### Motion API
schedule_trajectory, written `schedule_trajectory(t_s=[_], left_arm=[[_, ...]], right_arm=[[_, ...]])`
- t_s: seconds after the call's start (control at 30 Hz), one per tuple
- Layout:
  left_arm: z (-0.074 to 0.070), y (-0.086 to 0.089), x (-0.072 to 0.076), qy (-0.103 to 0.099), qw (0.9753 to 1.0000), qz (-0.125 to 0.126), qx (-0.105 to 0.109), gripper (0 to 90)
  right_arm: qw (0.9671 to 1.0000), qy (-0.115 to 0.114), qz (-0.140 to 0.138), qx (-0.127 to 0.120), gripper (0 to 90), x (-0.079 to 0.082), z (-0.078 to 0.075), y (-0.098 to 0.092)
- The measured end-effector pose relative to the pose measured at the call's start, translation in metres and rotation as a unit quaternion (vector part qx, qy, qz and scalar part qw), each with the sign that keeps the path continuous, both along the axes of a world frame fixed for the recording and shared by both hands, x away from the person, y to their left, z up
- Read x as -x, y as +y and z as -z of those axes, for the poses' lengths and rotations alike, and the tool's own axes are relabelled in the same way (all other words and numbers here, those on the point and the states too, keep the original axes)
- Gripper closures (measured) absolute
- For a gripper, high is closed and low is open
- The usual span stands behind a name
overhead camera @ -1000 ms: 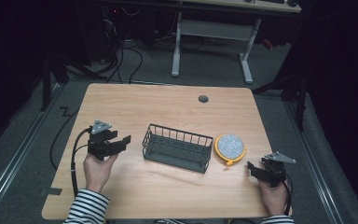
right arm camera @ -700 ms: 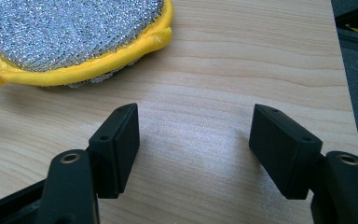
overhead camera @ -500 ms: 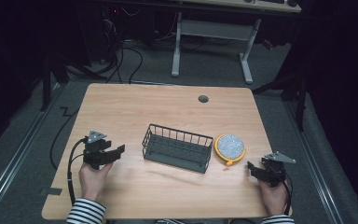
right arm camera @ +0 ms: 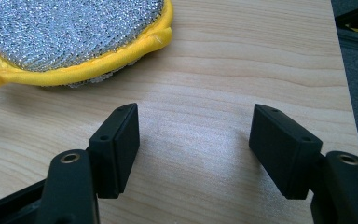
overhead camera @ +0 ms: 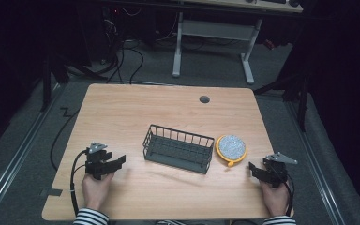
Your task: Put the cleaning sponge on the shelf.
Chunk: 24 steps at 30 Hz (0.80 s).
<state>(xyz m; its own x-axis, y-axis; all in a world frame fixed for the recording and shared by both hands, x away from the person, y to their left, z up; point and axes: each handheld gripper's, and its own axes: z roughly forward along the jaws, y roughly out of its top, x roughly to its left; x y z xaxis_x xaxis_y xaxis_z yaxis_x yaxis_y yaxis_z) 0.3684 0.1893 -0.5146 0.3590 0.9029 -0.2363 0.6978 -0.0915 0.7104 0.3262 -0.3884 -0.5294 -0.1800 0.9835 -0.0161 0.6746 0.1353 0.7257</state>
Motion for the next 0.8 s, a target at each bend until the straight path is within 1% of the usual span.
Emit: schedule_trajectory(t_s=[0.13, 0.27, 0.33, 0.4, 0.5, 0.57, 0.6, 0.63, 0.77, 0.8], left_arm=[[0.007, -0.001, 0.002, 0.004, 1.0, -0.006, -0.006, 37.8], [0.011, -0.001, 0.002, 0.004, 0.9997, -0.013, -0.019, 37.3], [0.013, -0.002, 0.002, 0.002, 0.9995, -0.016, -0.028, 37.3], [0.014, -0.002, 0.002, -0.004, 0.9992, -0.02, -0.033, 37.1], [0.016, -0.003, 0.002, -0.014, 0.9983, -0.027, -0.05, 36.5], [0.016, -0.003, 0.002, -0.019, 0.998, -0.03, -0.053, 36.4], [0.018, -0.004, 0.003, -0.025, 0.9975, -0.032, -0.059, 36.1], [0.018, -0.004, 0.003, -0.025, 0.9975, -0.032, -0.059, 36.0], [0.021, -0.005, 0.005, -0.044, 0.9961, -0.034, -0.07, 35.8], [0.021, -0.006, 0.005, -0.045, 0.9958, -0.034, -0.072, 35.5]], right_arm=[[1.0, 0.0, 0.0, 0.0, 33.6, 0.0, 0.0, 0.0], [1.0, 0.0, 0.0, 0.0, 33.7, 0.0, 0.0, 0.0], [1.0, 0.0, 0.0, 0.0, 33.8, 0.0, 0.0, 0.0], [1.0, 0.0, -0.001, 0.0, 33.8, 0.0, 0.0, 0.0], [1.0, 0.0, -0.002, 0.001, 33.8, 0.0, 0.0, 0.0], [1.0, 0.0, -0.002, 0.001, 33.8, 0.0, 0.0, 0.0], [1.0, 0.0, -0.001, 0.0, 33.8, 0.0, 0.0, 0.0], [1.0, 0.0, -0.002, 0.001, 33.8, 0.0, 0.0, 0.0], [1.0, 0.0, -0.003, 0.0, 33.8, 0.0, 0.0, 0.0], [1.0, 0.001, -0.004, 0.0, 34.0, 0.0, 0.0, 0.0]])
